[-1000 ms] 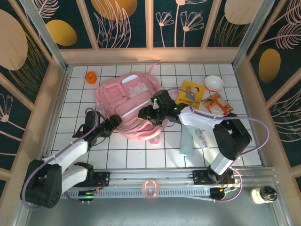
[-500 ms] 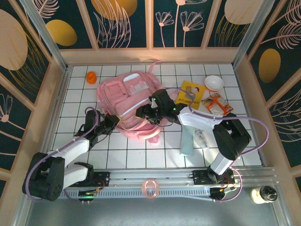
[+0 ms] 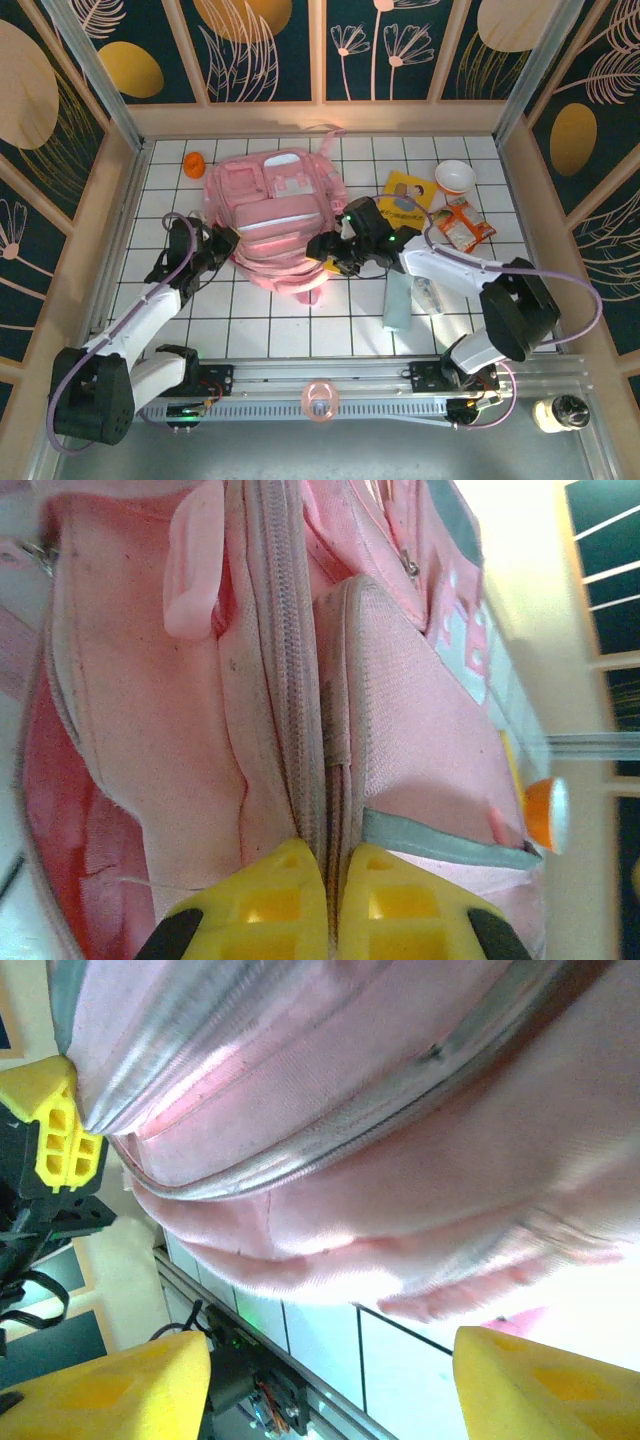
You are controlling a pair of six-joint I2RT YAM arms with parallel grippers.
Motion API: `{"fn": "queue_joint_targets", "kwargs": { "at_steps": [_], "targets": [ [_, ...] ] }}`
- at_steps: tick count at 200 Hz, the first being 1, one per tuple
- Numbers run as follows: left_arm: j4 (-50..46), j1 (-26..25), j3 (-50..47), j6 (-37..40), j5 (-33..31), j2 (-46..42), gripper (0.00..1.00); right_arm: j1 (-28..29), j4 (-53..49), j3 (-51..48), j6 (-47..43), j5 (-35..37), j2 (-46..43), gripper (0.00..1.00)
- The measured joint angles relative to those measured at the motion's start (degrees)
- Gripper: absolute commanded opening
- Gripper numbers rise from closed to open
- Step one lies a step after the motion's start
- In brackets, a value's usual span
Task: Pack the student bag
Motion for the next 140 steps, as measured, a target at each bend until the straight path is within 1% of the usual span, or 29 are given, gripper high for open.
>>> {"fn": "queue_joint_targets", "kwargs": {
  "at_steps": [20,23,27,29,33,38,44,50,68,83,97,111,123,140],
  "targets": [
    [-7.4,0.0,3.1,6.5,-4.5,0.0,0.00,-0.9,-4.4,-0.1,-1.6,0.6,-2.6,0.67],
    [-8.5,0.0,3.5,7.5,-5.2,0.0,0.06,-1.0,-5.0,-0.1,-1.9,0.9,-2.9,0.67],
    [-9.7,0.0,4.0,8.3,-5.9,0.0,0.19,-1.2,-6.2,0.0,-2.5,1.1,-3.5,0.67],
    [-10.4,0.0,4.3,9.1,-6.4,0.0,0.28,-1.4,-6.6,0.0,-2.5,1.3,-3.6,0.67],
    [-11.5,0.0,4.7,10.0,-7.1,0.0,0.40,-1.6,-7.7,0.0,-2.9,1.6,-4.1,0.67],
    [-12.6,0.0,5.0,11.2,-7.9,0.0,0.48,-2.1,-8.8,0.0,-3.4,2.0,-4.5,0.67],
    [-13.7,0.0,5.4,12.4,-8.7,0.0,0.53,-2.8,-9.9,0.0,-4.0,2.4,-5.0,0.67],
    [-14.9,0.0,5.7,13.3,-9.3,0.0,0.54,-3.7,-10.9,0.0,-4.6,2.8,-5.4,0.67],
    [-17.0,0.1,6.9,15.1,-9.9,0.0,0.54,-7.6,-12.9,0.0,-6.8,3.7,-6.5,0.67],
    [-17.7,0.1,8.8,16.0,-9.9,0.0,0.55,-11.8,-13.8,0.2,-9.0,4.2,-7.2,0.66],
    [-17.7,0.1,11.2,16.7,-9.5,0.0,0.57,-16.3,-14.4,0.6,-12.0,4.5,-7.6,0.66],
    [-17.1,0.1,14.4,17.6,-8.5,0.0,0.60,-21.7,-14.7,1.2,-15.2,4.2,-7.8,0.65],
    [-16.3,-0.4,17.3,18.1,-7.6,0.8,0.60,-26.8,-14.7,1.6,-17.9,3.8,-7.8,0.64],
    [-14.9,-2.8,23.1,19.3,-7.2,4.3,0.60,-33.8,-14.6,1.8,-20.7,3.0,-7.8,0.64]
  ]
}}
